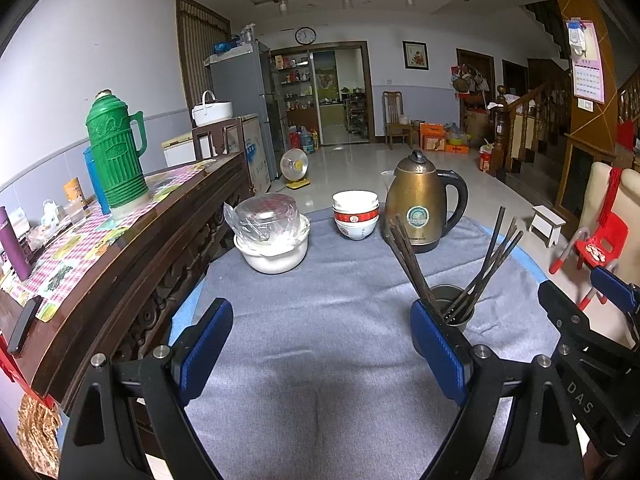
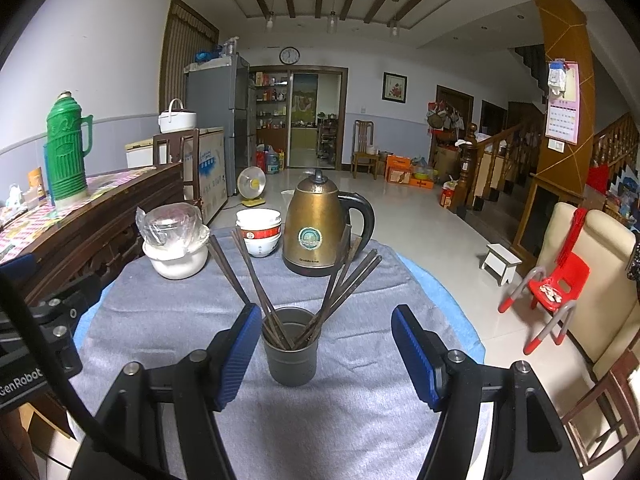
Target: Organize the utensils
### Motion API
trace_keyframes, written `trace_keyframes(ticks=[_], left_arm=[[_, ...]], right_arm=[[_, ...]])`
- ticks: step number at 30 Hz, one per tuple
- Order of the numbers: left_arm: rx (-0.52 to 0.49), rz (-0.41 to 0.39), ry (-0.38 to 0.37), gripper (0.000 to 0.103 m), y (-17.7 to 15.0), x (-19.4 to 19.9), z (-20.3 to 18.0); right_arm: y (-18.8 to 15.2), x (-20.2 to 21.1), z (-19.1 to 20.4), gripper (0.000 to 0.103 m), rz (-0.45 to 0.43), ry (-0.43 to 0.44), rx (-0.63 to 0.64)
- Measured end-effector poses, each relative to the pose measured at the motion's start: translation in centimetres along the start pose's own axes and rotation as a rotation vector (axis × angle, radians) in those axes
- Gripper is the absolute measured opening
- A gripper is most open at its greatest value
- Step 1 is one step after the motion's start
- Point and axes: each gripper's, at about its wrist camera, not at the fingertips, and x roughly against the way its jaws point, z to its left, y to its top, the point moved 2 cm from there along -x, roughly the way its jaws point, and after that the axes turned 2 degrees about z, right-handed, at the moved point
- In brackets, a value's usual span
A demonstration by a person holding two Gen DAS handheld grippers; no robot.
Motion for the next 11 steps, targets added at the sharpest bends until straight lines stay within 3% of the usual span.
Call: trace_keyframes(ticks=[11], left_arm=[[0.011,0.024,-0.022,0.09,-0.32,-0.82,-0.1]], right_arm=[[-0.13,-0.22,-0.1,0.071,0.0,-0.004,-0.009]])
